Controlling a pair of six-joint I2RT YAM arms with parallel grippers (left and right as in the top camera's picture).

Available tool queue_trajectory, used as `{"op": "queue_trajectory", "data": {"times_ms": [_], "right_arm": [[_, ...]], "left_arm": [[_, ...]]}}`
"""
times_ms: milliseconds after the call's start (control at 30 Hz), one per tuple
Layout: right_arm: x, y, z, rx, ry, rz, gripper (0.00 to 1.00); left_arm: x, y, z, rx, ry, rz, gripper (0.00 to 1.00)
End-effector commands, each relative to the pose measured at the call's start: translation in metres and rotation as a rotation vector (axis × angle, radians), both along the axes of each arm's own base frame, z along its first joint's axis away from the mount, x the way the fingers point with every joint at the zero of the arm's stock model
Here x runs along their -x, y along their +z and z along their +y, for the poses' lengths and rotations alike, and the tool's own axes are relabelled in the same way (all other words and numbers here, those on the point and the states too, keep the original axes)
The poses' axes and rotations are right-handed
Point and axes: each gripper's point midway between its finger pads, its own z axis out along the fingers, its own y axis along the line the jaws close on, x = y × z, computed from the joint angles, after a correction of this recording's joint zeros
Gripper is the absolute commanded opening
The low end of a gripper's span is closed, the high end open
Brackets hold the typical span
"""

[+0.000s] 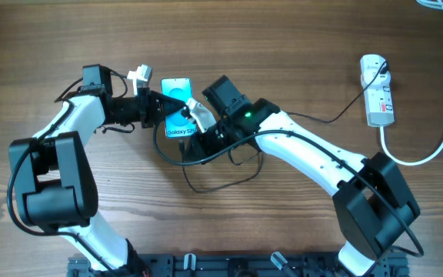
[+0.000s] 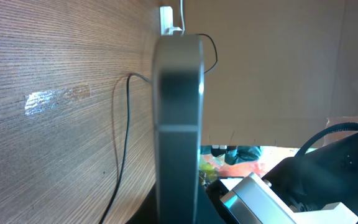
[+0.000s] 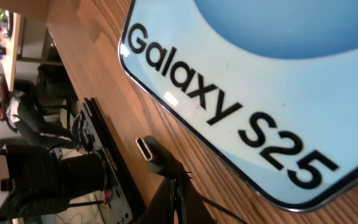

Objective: Plug charger to phone and switch on socket

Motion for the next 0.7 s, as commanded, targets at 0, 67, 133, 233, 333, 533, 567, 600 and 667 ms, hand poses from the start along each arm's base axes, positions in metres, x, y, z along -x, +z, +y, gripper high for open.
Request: {"op": "queue_trajectory", "data": {"times_ms": [0, 67, 133, 233, 333, 533, 567, 600, 667], "right_arm": [[0.0002, 0.0009, -0.0001, 0.008, -0.013, 0.005, 0.04], [0.0002, 0.0009, 0.0000, 0.007, -0.013, 0.005, 0.04], [0.0001, 0.0009, 0.0000, 0.007, -0.011, 0.003, 0.04], [0.0000, 0.0009, 0.0000, 0.006, -0.011, 0.002, 0.04], [-0.0006, 0.0013, 0.0006, 0.003, -0.011, -0.001, 0.04], [-0.0048, -0.0001, 0.0002, 0.013, -0.023, -0.021, 0.04], [-0.0062, -0.0013, -0.0007, 0.022, -0.029, -0.028, 0.04], [-0.0074, -0.0025, -0.0018, 0.031, -0.035, -0.032, 0.04], [-0.0078, -0.0033, -0.0025, 0.036, -0.037, -0.034, 0.08]], "left_arm": [[-0.0004, 0.0043, -0.0020, 0.026, -0.008, -0.009, 0.07], [-0.0010, 0.0044, -0.0019, 0.025, -0.008, -0.015, 0.07], [-0.0020, 0.0045, -0.0018, 0.023, -0.008, -0.024, 0.05], [-0.0032, 0.0048, -0.0017, 0.022, -0.009, -0.036, 0.04], [-0.0034, 0.0048, -0.0016, 0.021, -0.008, -0.038, 0.04], [-0.0044, 0.0005, -0.0004, -0.004, -0.002, -0.035, 0.04], [-0.0047, -0.0007, 0.0002, -0.011, 0.000, -0.034, 0.04], [-0.0050, -0.0013, 0.0007, -0.015, 0.002, -0.034, 0.04], [-0.0063, -0.0035, 0.0031, -0.028, 0.010, -0.033, 0.04]]}}
